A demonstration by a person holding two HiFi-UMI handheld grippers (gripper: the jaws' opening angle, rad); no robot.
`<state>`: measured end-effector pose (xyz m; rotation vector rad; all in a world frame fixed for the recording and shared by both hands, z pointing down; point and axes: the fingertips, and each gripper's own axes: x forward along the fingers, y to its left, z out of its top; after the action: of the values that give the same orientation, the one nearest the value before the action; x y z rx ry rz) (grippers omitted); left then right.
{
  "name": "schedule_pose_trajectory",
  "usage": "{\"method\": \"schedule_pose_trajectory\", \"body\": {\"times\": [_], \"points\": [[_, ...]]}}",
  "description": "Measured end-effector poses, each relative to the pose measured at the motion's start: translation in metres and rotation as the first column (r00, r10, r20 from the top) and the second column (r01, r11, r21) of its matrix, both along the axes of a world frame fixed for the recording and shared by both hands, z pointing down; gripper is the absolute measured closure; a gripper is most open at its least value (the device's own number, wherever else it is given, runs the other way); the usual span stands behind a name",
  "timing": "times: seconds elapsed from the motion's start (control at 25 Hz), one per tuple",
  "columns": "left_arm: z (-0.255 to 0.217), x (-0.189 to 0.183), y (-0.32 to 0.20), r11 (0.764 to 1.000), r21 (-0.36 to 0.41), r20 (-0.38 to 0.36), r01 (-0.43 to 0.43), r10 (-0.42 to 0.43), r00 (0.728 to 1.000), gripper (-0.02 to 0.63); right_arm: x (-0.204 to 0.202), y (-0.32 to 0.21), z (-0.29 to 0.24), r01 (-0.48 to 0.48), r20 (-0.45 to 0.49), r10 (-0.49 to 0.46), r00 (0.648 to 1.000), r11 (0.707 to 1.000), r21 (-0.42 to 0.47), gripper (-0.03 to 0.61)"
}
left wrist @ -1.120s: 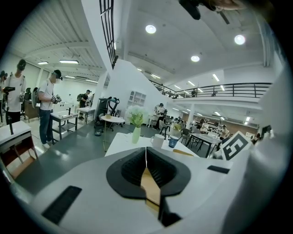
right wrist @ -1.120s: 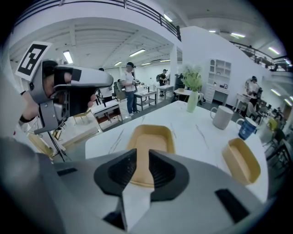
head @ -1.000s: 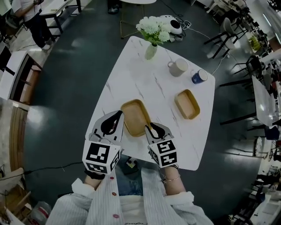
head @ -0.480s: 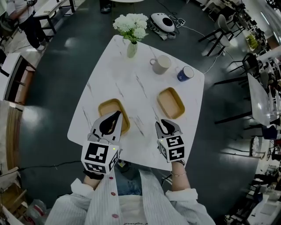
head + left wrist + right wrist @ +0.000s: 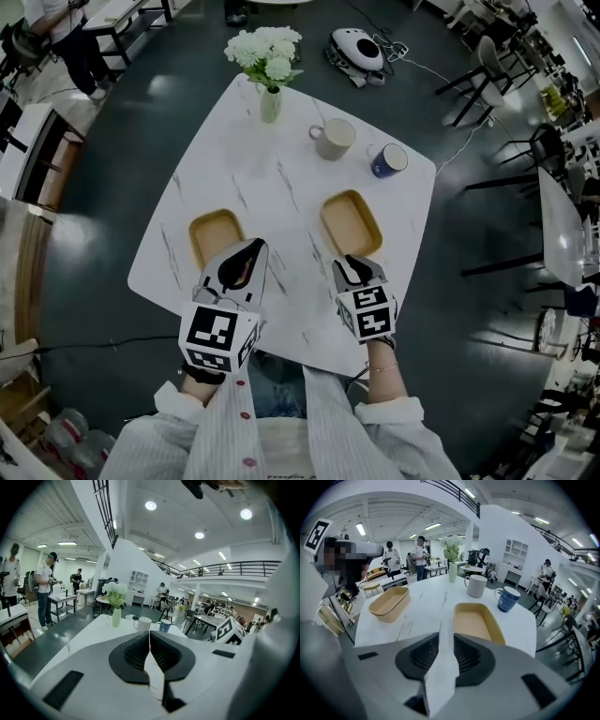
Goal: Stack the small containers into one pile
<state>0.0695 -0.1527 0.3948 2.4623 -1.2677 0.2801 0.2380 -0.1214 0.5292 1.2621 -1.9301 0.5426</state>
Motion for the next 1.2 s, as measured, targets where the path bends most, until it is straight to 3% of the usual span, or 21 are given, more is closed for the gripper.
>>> {"method": "schedule_pose_trajectory", "body": {"times": [0.72,0.88,1.2], "points": [[0.015,0.017,0.009,0.996,-0.027,0.025,0.086,-0.086,0.996,0.594,0.015,-0.014,0.043,0.138,-0.074,-0.143,0.987,0.988,-0.068,0.502],[0.015,0.016,0.002,0.996,-0.023,0.029,0.084,-0.083,0.996,0.594,0.015,-0.016,0.048,0.142,-0.081,-0.148,0.986,0.987,-0.077,0.537],[0.012,-0.001,-0.013,0.996,-0.013,0.023,0.092,-0.091,0.996,0.594,0.013,-0.022,0.051,0.109,-0.073,-0.115,0.991,0.990,-0.089,0.546]]}}
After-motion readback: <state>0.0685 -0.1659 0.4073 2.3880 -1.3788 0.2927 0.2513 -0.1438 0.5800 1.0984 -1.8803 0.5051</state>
